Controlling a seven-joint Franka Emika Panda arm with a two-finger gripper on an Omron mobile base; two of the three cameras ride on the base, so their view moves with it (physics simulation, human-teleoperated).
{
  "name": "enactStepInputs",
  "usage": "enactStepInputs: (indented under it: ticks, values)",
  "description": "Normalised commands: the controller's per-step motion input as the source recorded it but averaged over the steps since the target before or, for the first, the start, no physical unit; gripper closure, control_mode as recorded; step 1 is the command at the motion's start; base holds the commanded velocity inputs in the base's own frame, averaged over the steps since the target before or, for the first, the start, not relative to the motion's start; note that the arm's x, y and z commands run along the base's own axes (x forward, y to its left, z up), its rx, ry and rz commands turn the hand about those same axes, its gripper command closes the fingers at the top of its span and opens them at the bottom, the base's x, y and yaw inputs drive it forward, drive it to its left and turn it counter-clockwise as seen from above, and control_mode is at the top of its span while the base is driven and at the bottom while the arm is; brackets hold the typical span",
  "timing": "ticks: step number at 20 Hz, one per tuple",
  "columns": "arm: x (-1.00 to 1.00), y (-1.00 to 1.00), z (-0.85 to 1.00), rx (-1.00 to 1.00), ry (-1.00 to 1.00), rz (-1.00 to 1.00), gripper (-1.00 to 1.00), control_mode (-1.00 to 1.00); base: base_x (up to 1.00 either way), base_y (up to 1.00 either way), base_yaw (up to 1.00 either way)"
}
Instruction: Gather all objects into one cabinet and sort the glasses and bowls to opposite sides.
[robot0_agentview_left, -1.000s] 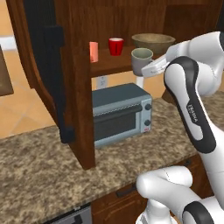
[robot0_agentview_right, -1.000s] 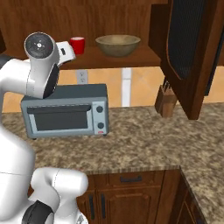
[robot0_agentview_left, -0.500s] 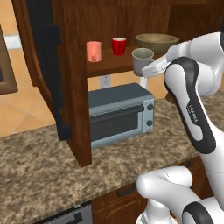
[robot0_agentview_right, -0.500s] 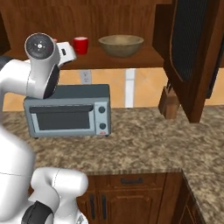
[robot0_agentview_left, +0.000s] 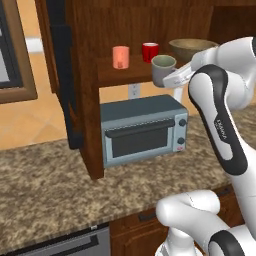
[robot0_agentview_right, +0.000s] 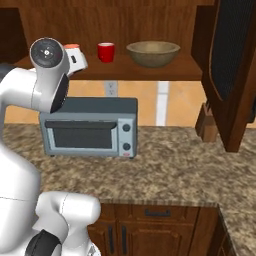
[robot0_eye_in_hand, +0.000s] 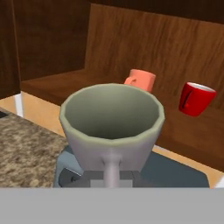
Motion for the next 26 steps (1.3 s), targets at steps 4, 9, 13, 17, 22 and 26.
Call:
enactStepInputs:
  ticks: [4,9,13,17,22,26]
  values:
    - [0.0,0.0,0.0,0.0,0.0,0.0,1.0,1.0,0.34,-0.22,0.12]
    - [0.0,0.0,0.0,0.0,0.0,0.0,1.0,1.0,0.86,-0.19,0.05]
    - [0.0,0.0,0.0,0.0,0.0,0.0,1.0,1.0,0.17,-0.12,0.0]
    - [0.0,0.0,0.0,0.0,0.0,0.0,1.0,1.0,0.03,0.0,0.0]
    - [0.06,0.0,0.0,0.0,0.0,0.0,1.0,-1.0,0.18,0.0,0.0]
    - [0.28,-0.23,0.11,0.01,-0.02,0.0,1.0,-1.0,0.0,0.0,0.0]
